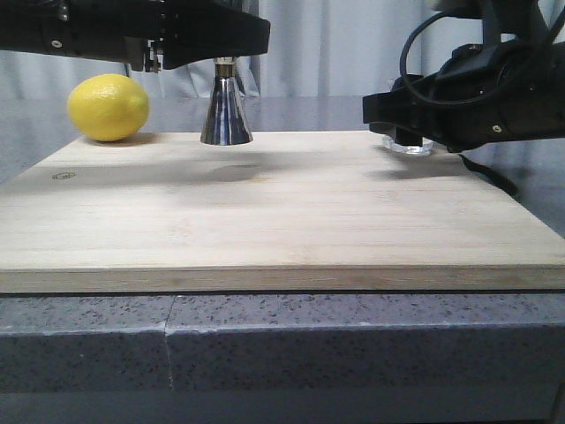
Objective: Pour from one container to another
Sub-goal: 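Set the beaker back on the board and open the right gripper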
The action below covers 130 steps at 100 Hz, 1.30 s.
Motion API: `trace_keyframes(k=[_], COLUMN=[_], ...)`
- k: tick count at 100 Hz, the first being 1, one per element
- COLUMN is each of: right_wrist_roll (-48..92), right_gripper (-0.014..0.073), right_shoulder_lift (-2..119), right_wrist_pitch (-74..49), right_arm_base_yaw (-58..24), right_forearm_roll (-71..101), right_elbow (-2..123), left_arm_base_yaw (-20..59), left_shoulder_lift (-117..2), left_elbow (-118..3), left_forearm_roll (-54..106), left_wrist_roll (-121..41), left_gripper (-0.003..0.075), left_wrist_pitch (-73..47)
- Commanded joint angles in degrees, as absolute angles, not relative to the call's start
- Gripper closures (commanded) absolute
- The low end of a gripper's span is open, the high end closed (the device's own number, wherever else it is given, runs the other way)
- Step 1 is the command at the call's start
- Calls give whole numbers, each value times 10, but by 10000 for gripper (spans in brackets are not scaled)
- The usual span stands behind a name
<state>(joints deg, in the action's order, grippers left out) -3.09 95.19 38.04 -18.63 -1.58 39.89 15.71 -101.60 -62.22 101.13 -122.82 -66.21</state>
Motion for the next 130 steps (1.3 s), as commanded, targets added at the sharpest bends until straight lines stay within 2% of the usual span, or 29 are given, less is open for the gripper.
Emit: trace_keyframes(k=[1,45,80,93,108,130], right_wrist_roll=[-33,-33,-32,-32,-32,-35], right_gripper=[271,261,178,106,36,36], right_shoulder_lift=[932,932,932,929,906,841], right_wrist_pitch=[432,412,409,403,343,188], right_arm_base_yaw=[-188,-188,-188,-188,-188,-190], right_forearm_roll=[-25,-40,-43,-43,-46,-48], right_elbow=[412,412,412,412,412,412], left_arm_base_yaw=[162,162,162,162,162,162], left_shoulder_lift=[-994,-994,-994,-994,-994,-994], left_elbow=[-639,-639,-639,-639,-639,-639], left_forearm_roll=[1067,1067,1067,1067,1067,1067], left_wrist_roll=[-1228,-1228,-1228,-1228,-1228,-1228], left_gripper=[491,491,491,491,491,491], left_wrist_pitch=[-714,-714,-714,-714,-714,-714])
